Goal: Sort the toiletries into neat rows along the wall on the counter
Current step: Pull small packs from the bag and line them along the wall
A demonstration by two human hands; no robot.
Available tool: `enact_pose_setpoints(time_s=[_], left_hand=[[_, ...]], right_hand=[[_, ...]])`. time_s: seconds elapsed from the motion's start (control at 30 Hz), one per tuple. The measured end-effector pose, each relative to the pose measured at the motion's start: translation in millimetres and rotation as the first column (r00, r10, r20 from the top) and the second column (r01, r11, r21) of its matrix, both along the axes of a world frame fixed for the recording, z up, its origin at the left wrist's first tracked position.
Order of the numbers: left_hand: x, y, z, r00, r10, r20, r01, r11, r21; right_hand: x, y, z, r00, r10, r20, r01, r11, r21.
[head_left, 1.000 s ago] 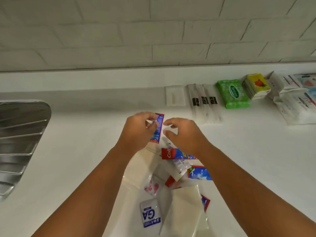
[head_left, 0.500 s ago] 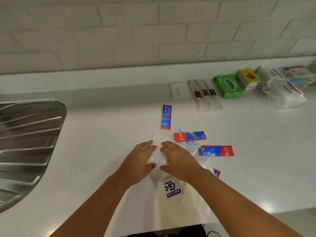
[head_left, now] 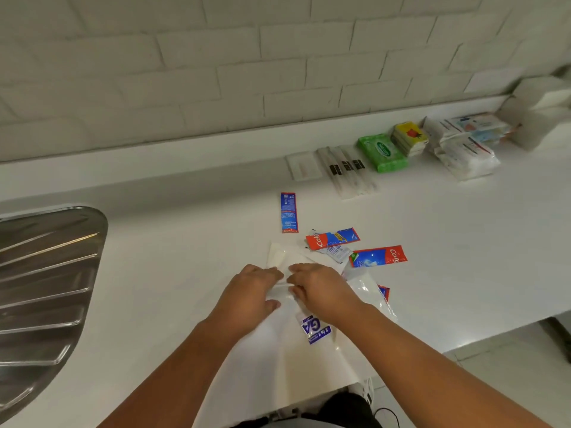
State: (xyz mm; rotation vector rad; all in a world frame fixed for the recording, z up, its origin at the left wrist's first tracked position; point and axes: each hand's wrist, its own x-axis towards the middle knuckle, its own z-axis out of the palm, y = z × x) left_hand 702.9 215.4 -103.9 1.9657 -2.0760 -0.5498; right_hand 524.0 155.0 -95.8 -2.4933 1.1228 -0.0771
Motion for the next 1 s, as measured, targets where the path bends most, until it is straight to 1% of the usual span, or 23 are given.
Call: enact_pose_setpoints(time_s=[0.1,0.2,0.27,0.33,0.4,0.5,0.57,0.6,0.67,0.73,0.8,0.87,0.9,0.93,1.0], left_hand=[[2,0,8,1.0,-0.017,0.005,0.017,0.999,-0.043],[6,-1,13,0.999,-0.023,-0.044,0.019,0.995,-0.094],[9,-4,19,0.996,-0.011,-0.094,0.001,0.994,-0.112],[11,-10,27,0.987,0.026,-0.159,-0.05,0.988,-0.149],[11,-20,37,0.954,0.107,-0.279,-0.158,0.973,-0.169],[8,-38,56,0.826,0.194,-0.529,-0.293,0.95,-0.11],[3,-52,70,0.712,0.225,-0.665,-0.341,0.939,-0.048],[-1,-58,76,0.664,0.249,-0.705,-0.366,0.93,-0.016],[-6,-73,81,0.574,0.315,-0.756,-0.427,0.903,0.051],[-10,-84,81,0.479,0.379,-0.792,-0.477,0.869,0.127],[-15,-98,79,0.378,0.444,-0.813,-0.519,0.828,0.211],[-23,-112,77,0.291,0.491,-0.821,-0.56,0.784,0.27],[-27,-117,76,0.267,0.504,-0.822,-0.574,0.768,0.285],[-31,-123,74,0.264,0.507,-0.821,-0.579,0.764,0.285],[-38,-132,69,0.303,0.511,-0.805,-0.568,0.775,0.278]], right_hand=[[-1,0,2,0.994,-0.048,0.094,0.047,0.999,0.014],[-1,-4,10,0.949,-0.189,0.254,0.166,0.98,0.11],[-1,-7,17,0.914,-0.259,0.313,0.214,0.962,0.171],[-2,-11,25,0.873,-0.329,0.36,0.256,0.938,0.236],[-3,-17,32,0.818,-0.398,0.415,0.288,0.908,0.304],[-5,-26,45,0.704,-0.477,0.525,0.241,0.857,0.456],[-7,-33,53,0.626,-0.522,0.579,0.15,0.81,0.568],[-8,-36,57,0.588,-0.543,0.599,0.096,0.783,0.615],[-10,-48,61,0.546,-0.563,0.62,0.054,0.763,0.645],[-11,-57,62,0.531,-0.582,0.617,0.107,0.767,0.632],[-14,-71,60,0.508,-0.633,0.583,0.14,0.729,0.67],[-19,-86,55,0.516,-0.652,0.555,0.142,0.704,0.696],[-22,-94,52,0.53,-0.647,0.547,0.16,0.711,0.685],[-24,-102,51,0.535,-0.65,0.54,0.176,0.711,0.681],[-28,-119,47,0.506,-0.688,0.52,0.188,0.677,0.712]])
